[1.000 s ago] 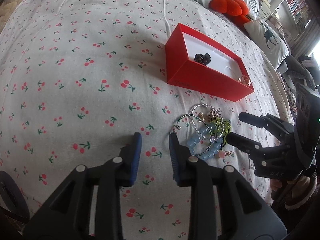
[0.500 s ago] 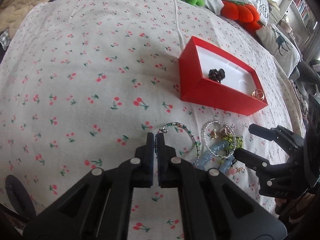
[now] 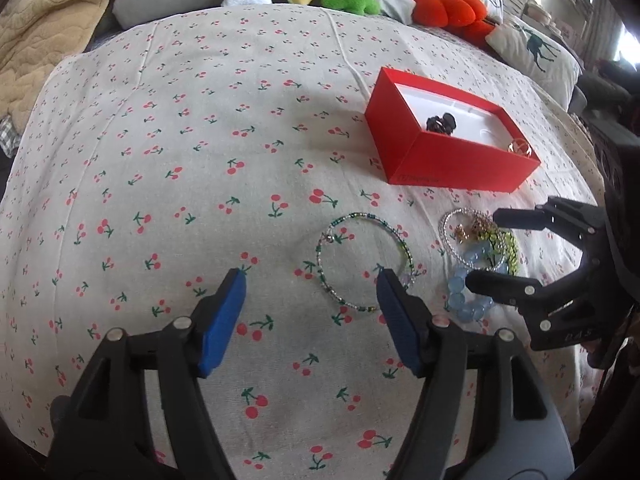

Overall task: Organize jewelry
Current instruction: 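Grasp the thin bracelet with the left gripper while the right grasps the clear bead bracelet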

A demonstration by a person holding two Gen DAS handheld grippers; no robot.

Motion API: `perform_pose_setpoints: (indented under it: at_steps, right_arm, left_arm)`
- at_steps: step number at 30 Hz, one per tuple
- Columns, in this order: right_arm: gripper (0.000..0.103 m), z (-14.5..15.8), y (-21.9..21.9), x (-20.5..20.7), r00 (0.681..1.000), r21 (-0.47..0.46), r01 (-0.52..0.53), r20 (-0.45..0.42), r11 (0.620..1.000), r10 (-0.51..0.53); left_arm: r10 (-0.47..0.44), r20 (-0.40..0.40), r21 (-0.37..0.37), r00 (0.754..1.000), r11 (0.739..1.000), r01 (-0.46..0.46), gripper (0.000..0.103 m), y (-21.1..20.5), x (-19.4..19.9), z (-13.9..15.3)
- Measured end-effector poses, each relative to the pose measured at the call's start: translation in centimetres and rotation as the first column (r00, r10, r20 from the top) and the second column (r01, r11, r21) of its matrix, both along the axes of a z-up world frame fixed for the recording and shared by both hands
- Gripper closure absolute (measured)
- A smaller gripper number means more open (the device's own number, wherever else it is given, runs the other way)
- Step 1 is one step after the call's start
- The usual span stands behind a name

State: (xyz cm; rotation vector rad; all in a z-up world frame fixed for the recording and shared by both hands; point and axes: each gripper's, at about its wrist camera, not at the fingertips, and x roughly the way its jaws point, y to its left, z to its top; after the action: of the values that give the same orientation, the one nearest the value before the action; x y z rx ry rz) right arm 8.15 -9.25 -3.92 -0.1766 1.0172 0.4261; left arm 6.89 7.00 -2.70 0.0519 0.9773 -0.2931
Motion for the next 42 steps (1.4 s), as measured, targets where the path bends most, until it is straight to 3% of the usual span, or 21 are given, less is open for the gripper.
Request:
perform_pose_setpoints:
  at_steps: [8,17,21,25,28,32,36,40,42]
  right_arm:
    - [0.019,-0.5,0.8,0.6,1.000,-0.011,0.019,0.006,1.000,-0.019]
    - [0.036,-0.2,0.6,0.5,1.000,-0.009,0.006,0.006,1.000,-0.006]
    - [0.041,0.0,0.2,0.5,1.000,0.003,0.009,0.000,1.000,-0.009]
    - [0.037,0.0,0.0,0.5,1.000,0.016,0.011,-0.005,1.000,-0.011]
    - [0.022,0.0,-0.2,0.6,1.000,0.014,0.030,0.007,0.999,-0.030]
    - [0.021,-0.1,-0.1,0.9,0.999,0.016,0.034,-0.001,0.999,-0.034]
    - [0.022,-0.3,0.2,1.0,1.000,0.008,0.027,-0.004,1.000,-0.027]
    - [0.039,-0.1,0.4,0.9,1.000,0.025,0.016,-0.007,1.000,-0.016]
    - [0.042,0.0,0.3,0.9,1.000,0.032,0.012,-0.008,0.999,-0.012]
  left_arm:
    - [-0.110,0.025,0.119,0.994,0.987,0.106,0.029,-2.3,-0.6,-1.0]
    - [-0.158,0.016,0.090,0.987,0.984,0.156,0.029,-2.9,-0.7,-0.5]
    - [-0.168,0.013,0.133,0.986,0.977,0.165,0.029,-3.7,-0.3,-1.1]
    - [-0.156,0.019,0.132,0.988,0.980,0.152,0.028,-4.1,0.3,-1.2]
    - [-0.150,0.021,0.129,0.989,0.981,0.146,0.029,-4.2,0.5,-1.3]
    - [-0.148,0.023,0.124,0.989,0.982,0.144,0.042,-4.2,0.5,-1.2]
    - [-0.141,0.023,0.118,0.990,0.984,0.137,0.045,-4.0,0.5,-1.1]
    - [-0.131,0.025,0.105,0.991,0.986,0.128,0.047,-3.7,0.5,-0.7]
    - [-0.125,0.027,0.099,0.992,0.988,0.122,0.060,-3.5,0.5,-0.5]
